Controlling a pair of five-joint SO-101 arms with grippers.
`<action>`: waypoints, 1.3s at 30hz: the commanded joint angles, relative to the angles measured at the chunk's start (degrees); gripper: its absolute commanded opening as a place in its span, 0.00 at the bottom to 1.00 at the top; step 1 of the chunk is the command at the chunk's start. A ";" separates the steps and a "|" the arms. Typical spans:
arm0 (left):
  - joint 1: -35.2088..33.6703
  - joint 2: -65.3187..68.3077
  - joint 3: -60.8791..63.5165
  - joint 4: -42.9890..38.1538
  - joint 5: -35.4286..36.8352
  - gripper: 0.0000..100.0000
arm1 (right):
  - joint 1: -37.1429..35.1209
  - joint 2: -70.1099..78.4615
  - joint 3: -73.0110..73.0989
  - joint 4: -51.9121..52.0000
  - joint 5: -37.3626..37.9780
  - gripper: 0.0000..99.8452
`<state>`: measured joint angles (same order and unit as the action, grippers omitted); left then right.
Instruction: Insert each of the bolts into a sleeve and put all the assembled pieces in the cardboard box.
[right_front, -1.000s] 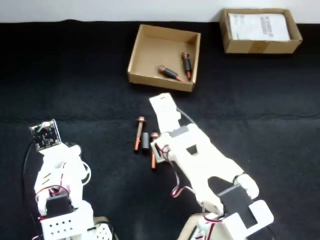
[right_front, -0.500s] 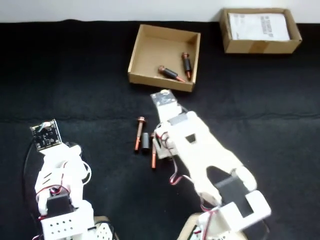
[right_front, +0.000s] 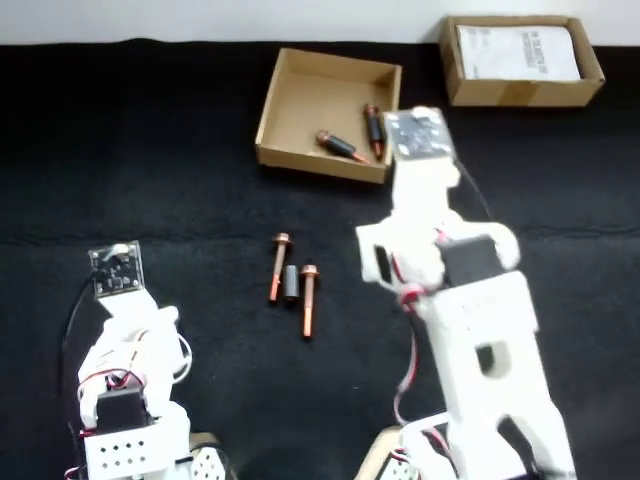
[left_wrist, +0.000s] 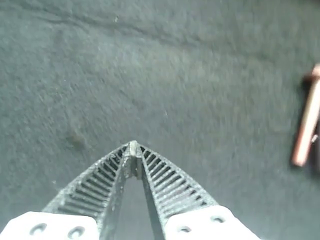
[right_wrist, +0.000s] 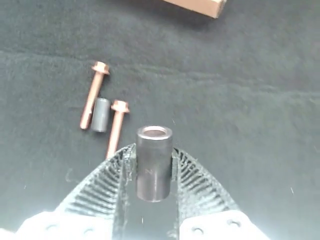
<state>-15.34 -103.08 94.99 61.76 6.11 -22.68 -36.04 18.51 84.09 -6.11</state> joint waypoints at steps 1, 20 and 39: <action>1.10 -0.04 -7.16 1.67 -4.22 0.01 | 1.98 -9.10 -2.68 4.88 0.18 0.01; 28.79 56.57 -78.37 30.59 1.49 0.01 | 29.67 -33.27 8.48 9.36 8.35 0.01; 44.26 94.64 -79.69 16.44 19.96 0.01 | 50.95 -62.46 44.97 -6.81 21.89 0.01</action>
<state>28.26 -11.56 17.54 80.92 25.54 27.52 -95.56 62.02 78.37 15.08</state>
